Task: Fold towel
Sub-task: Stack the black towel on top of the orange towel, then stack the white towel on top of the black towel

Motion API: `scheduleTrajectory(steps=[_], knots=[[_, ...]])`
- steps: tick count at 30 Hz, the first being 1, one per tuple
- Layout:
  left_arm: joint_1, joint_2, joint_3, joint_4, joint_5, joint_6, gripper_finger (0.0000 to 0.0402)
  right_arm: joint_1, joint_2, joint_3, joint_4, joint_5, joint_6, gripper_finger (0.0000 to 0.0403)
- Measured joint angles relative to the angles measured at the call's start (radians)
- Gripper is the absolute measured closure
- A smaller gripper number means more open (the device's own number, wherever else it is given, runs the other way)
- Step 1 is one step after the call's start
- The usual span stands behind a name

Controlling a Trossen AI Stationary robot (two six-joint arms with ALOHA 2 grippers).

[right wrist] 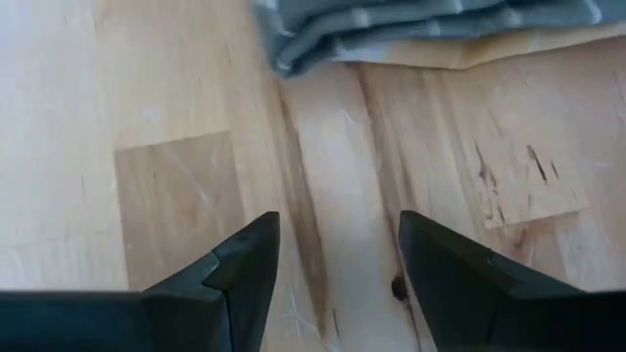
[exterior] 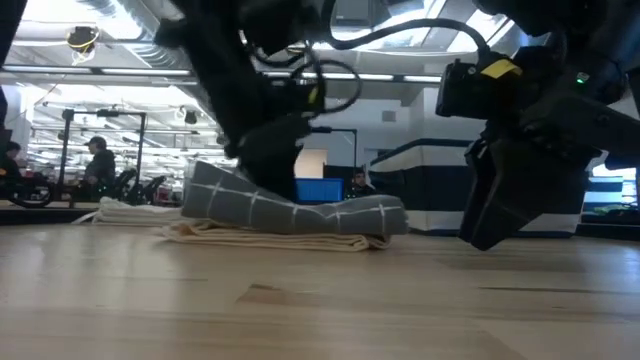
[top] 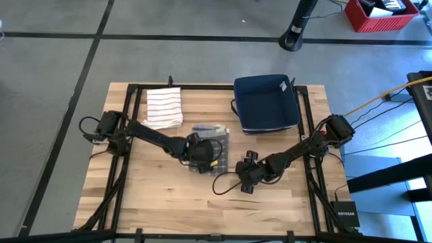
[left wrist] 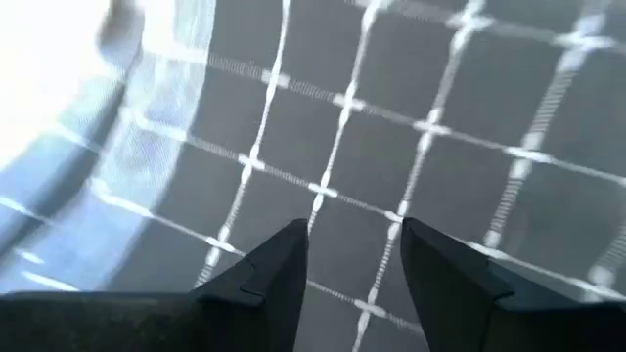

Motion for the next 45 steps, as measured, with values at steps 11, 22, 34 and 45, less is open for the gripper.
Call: scheduleTrajectory(steps=[11,22,34,45], knots=[[-0.081,-0.256,0.131,-0.469,-0.089,0.146,0.0247,0.0,0.0,0.0,0.003,-0.002,0.019,0.0187],[0.049,-0.356,-0.112,-0.724,-0.112,-0.008,0.0247,0.0,0.0,0.001,0.037,0.0,0.022,0.0187],[0.364,-0.356,-0.234,-0.549,-0.011,0.332,0.0246,0.0,0.0,0.002,0.039,0.018,0.009,0.0187],[0.537,-0.356,-0.376,-0.284,0.032,0.595,0.0246,0.0,0.0,0.002,0.04,0.028,-0.002,0.0187]])
